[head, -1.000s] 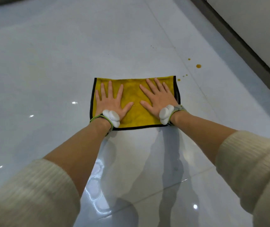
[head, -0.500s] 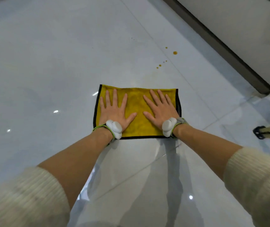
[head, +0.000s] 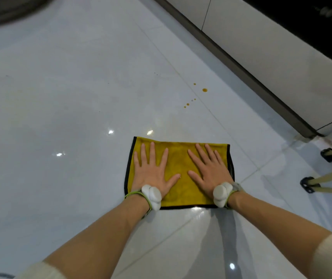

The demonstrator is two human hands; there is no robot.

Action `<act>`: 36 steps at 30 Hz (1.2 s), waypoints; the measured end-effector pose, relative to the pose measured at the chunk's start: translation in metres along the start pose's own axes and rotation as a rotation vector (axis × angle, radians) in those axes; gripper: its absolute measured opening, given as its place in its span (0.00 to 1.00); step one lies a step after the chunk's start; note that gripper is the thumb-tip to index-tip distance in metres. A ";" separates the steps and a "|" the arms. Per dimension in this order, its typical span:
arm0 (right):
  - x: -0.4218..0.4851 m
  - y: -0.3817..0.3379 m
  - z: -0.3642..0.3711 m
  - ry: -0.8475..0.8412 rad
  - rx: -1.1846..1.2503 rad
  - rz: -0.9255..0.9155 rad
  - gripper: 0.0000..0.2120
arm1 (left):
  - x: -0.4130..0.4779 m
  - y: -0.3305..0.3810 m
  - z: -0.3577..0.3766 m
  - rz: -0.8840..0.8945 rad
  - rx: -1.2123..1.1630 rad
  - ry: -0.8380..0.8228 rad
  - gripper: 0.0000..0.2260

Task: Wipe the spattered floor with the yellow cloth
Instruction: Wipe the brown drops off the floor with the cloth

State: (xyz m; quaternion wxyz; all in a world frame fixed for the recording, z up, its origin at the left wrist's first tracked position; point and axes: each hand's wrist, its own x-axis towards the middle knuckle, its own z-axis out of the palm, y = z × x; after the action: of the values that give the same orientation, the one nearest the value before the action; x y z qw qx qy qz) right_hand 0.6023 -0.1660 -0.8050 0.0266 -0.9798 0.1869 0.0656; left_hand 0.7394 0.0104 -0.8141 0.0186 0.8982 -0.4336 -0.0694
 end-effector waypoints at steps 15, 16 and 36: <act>0.225 0.079 -0.019 0.068 0.052 0.097 0.30 | 0.227 -0.019 -0.020 -0.133 0.019 0.073 0.42; 0.223 0.078 -0.019 0.060 0.054 0.099 0.30 | 0.227 -0.019 -0.019 -0.133 0.022 0.075 0.42; 0.215 0.154 -0.020 0.056 0.014 0.218 0.31 | 0.249 0.071 -0.024 -0.107 -0.065 0.049 0.39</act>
State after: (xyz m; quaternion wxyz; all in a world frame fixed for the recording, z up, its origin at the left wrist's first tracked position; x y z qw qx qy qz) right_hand 0.7456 -0.3888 -0.8197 0.0209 -0.9550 0.2934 0.0392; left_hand 0.8405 -0.2289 -0.8109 0.0548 0.9204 -0.3820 -0.0622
